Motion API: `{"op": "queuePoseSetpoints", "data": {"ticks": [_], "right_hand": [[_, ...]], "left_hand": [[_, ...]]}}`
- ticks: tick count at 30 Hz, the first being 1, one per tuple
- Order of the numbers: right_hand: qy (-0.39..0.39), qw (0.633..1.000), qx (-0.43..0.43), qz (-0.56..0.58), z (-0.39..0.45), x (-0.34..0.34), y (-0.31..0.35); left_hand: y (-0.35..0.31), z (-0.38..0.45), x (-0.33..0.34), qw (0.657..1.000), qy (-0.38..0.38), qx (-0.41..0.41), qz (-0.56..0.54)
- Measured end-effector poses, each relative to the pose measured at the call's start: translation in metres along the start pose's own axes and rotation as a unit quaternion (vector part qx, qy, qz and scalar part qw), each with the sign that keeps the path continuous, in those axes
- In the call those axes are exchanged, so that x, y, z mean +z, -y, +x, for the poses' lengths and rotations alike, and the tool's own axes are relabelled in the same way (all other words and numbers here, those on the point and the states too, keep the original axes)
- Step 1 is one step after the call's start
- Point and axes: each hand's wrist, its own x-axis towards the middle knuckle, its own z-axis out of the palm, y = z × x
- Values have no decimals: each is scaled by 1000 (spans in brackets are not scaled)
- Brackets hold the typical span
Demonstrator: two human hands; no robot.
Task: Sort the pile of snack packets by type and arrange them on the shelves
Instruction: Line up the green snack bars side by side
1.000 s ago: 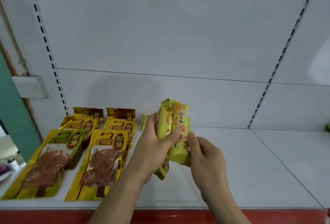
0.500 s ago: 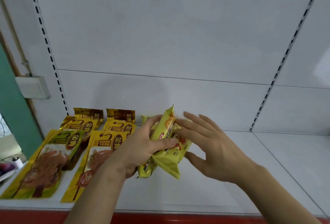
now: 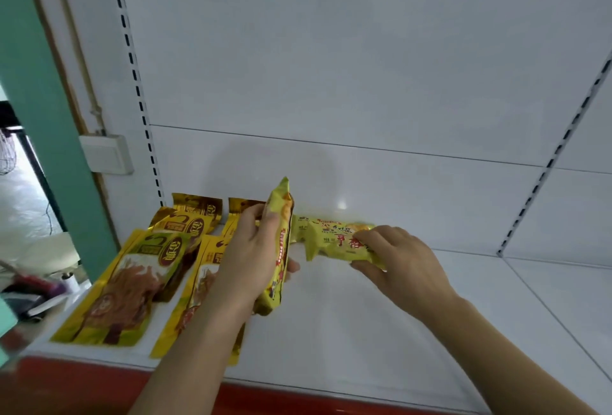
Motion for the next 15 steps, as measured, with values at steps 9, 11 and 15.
{"op": "queuePoseSetpoints", "data": {"ticks": [9,11,15], "right_hand": [[1,998,-16,-60,17,56,6],[7,999,-5,-46,14,57,4],[-5,999,-4,-50,16,58,6]], "left_hand": [[9,2,-7,995,12,-28,-94],[12,3,-6,995,23,-28,-98],[16,3,-1,995,41,-26,-91]]}}
